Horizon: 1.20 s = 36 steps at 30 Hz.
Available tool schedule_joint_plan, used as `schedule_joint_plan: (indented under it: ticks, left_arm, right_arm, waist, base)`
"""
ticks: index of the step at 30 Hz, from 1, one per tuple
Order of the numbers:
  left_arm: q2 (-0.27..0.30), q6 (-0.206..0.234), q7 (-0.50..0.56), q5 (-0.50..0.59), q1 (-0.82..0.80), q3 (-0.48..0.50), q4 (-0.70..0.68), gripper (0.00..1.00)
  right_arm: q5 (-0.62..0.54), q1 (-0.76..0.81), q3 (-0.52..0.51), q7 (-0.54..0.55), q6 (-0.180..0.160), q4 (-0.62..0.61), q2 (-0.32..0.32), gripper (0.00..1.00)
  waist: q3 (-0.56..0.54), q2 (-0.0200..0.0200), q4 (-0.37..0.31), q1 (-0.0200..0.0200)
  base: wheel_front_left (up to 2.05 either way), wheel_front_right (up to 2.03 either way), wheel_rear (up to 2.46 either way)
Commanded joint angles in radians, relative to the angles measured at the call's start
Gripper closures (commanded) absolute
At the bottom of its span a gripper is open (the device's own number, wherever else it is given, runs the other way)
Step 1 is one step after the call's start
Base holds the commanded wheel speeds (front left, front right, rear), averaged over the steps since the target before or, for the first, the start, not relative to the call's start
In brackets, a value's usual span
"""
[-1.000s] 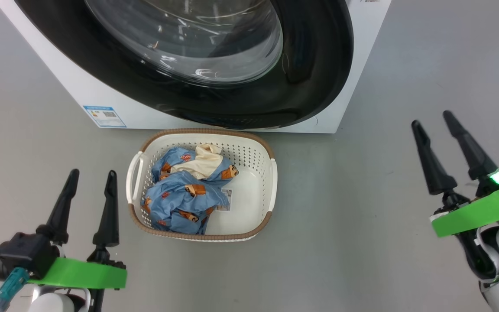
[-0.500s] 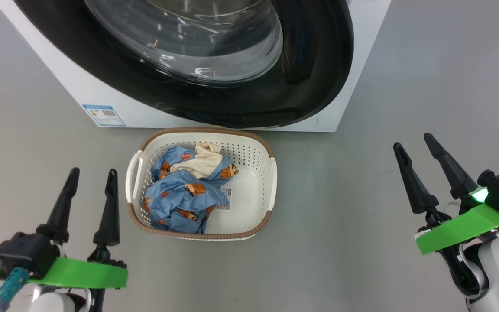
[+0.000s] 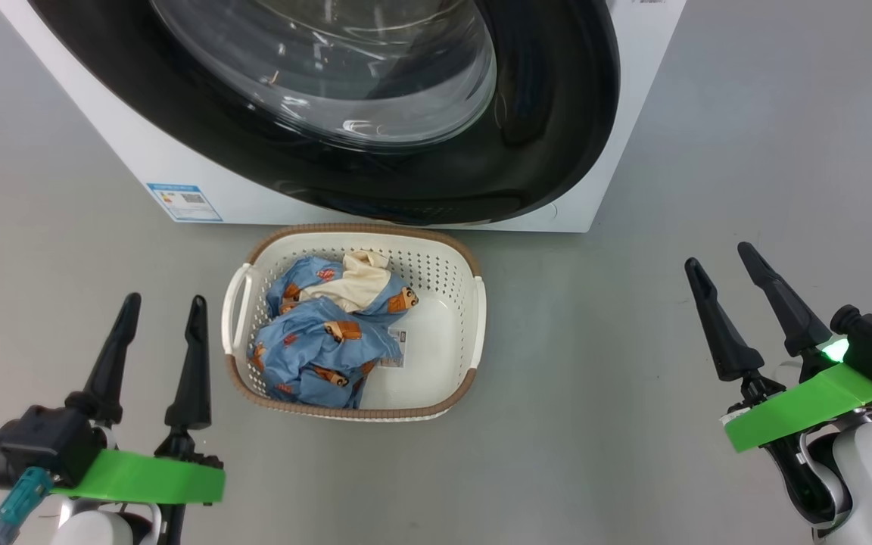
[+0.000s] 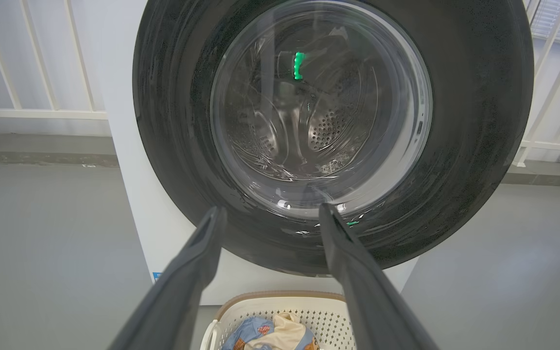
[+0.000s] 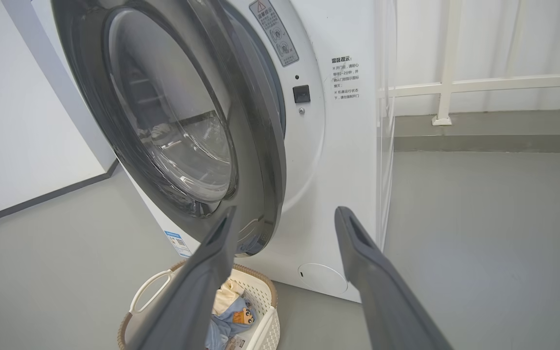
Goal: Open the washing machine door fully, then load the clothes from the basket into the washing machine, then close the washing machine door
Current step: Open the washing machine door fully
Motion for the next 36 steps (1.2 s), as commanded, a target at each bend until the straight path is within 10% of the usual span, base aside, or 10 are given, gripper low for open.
schedule_joint_plan:
  ticks: [1, 17, 24, 36]
  left_arm:
    - [0.017, -0.003, -0.008, 0.011, -0.011, 0.035, -0.024, 0.0]
    - [0.019, -0.003, -0.008, 0.008, -0.021, 0.029, -0.019, 0.0]
    - [0.02, -0.003, -0.008, 0.005, -0.027, 0.027, -0.021, 0.0]
    - [0.028, -0.003, -0.008, 0.001, -0.047, 0.02, -0.02, 0.0]
  right_arm:
    - [-0.01, 0.0, 0.007, -0.012, 0.003, -0.022, -0.011, 0.0]
    - [0.056, -0.154, -0.004, -0.006, 0.003, 0.001, -0.068, 0.0]
    - [0.136, -0.244, -0.018, 0.048, 0.003, 0.03, -0.08, 0.97]
    - [0.434, -0.451, -0.014, 0.219, 0.003, 0.146, -0.123, 1.0]
  waist:
    - [0.001, 0.0, 0.001, 0.0]
    - [0.015, 0.0, 0.008, 0.0]
    - [0.03, 0.0, 0.017, 0.0]
    - [0.048, 0.0, 0.042, 0.0]
  base:
    - [0.0, 0.0, 0.0]
    - [0.0, 0.0, 0.0]
    - [0.0, 0.0, 0.0]
    - [0.0, 0.0, 0.0]
